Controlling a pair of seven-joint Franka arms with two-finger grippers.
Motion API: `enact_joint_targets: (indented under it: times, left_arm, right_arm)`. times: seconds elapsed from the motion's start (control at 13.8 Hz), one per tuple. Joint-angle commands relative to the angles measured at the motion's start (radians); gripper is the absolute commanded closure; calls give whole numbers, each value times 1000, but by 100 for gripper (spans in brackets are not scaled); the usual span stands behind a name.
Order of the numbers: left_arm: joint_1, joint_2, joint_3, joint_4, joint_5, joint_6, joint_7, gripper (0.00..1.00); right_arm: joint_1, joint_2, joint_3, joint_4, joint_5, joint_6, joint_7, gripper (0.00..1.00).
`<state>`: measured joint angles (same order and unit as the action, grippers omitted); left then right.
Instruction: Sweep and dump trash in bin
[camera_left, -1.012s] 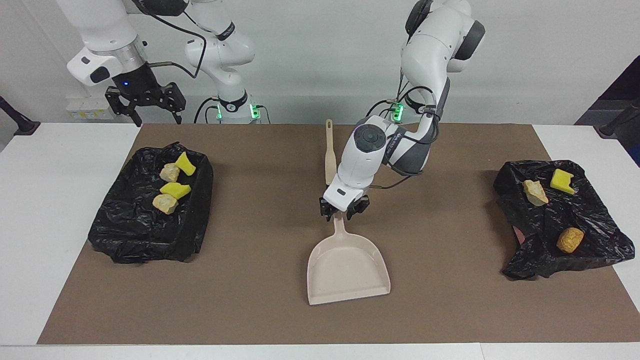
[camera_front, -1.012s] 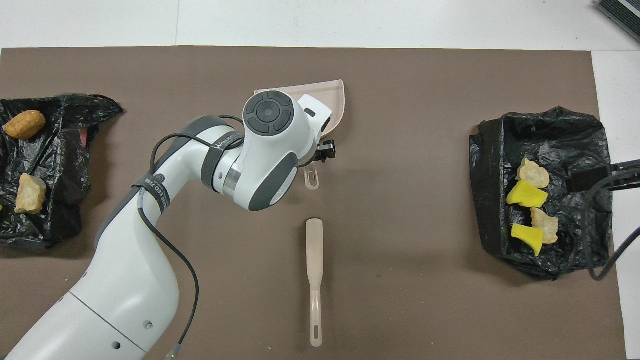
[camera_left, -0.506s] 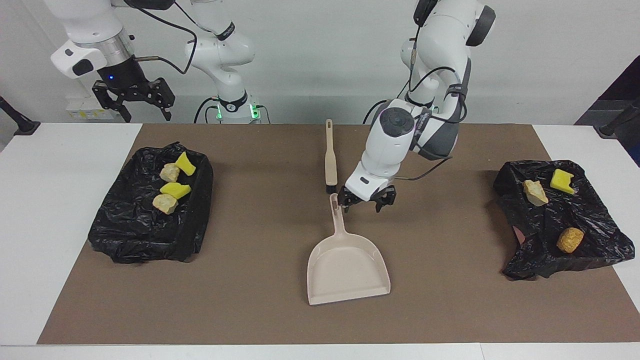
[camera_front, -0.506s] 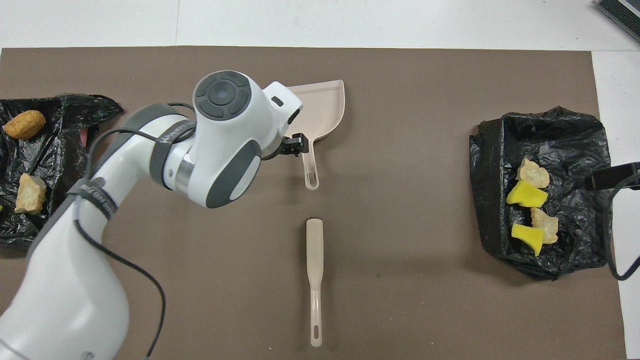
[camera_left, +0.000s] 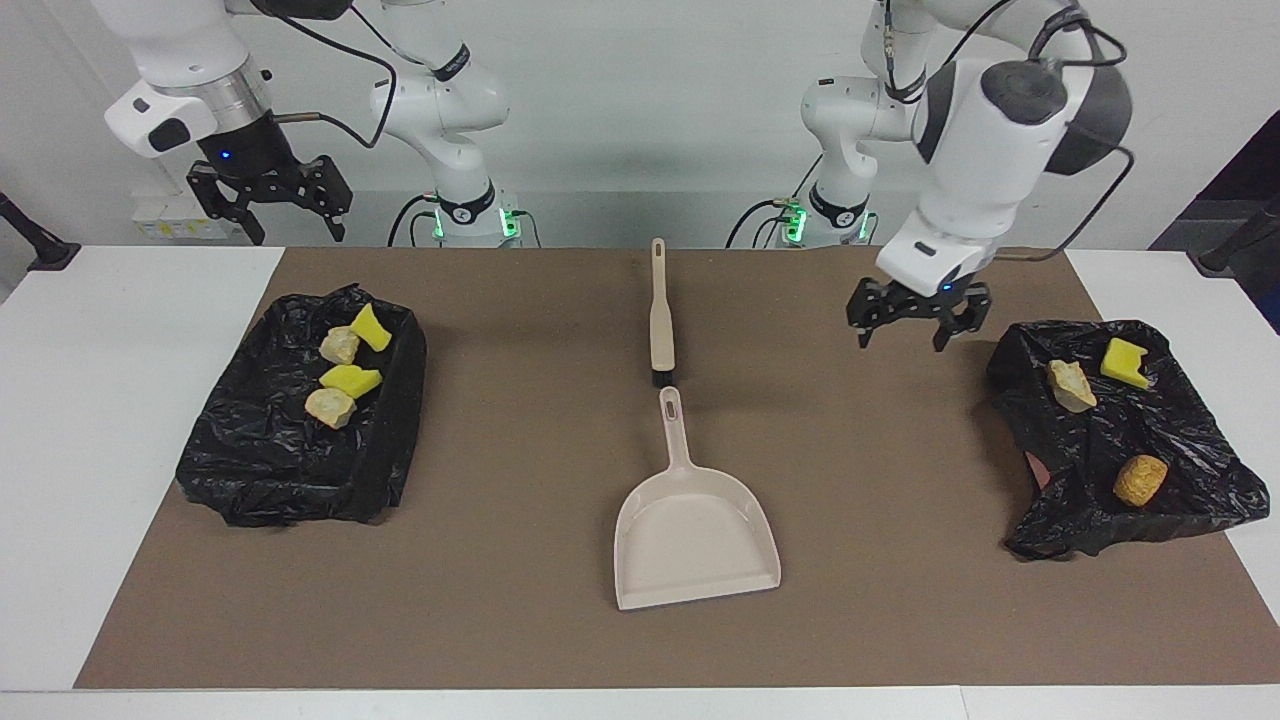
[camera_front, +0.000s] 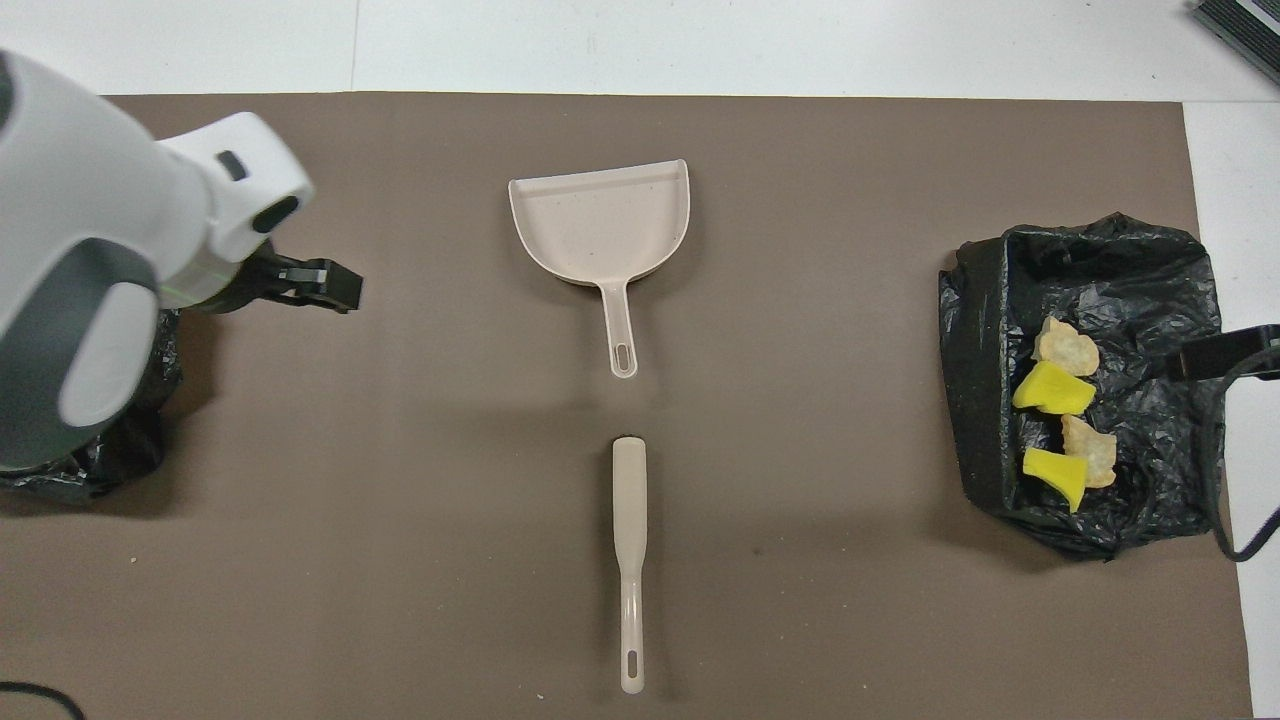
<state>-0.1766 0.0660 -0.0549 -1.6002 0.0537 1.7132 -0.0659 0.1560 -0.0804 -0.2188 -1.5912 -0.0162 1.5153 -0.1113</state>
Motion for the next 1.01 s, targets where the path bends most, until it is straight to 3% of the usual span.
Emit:
enact_joint_targets:
  times: [0.0,0.14,0.36,0.94]
  left_arm:
    - [23,-119,32,-37,-14,-81,99,0]
    - [63,-141,29,17,-44,-192,133,0]
    - [118,-112,26,135,-55,-338,191,0]
    - [114,-134,21,134,-55,-348,193,0]
  right_arm:
    - [-3,-4,-4,4,18,-14,2,0]
    - [-10,-4,1,2,18,-14,1,0]
    - [-56,-4,45,-1,19,-14,1,0]
    - [-70,-5,73,-1,19,-15,2,0]
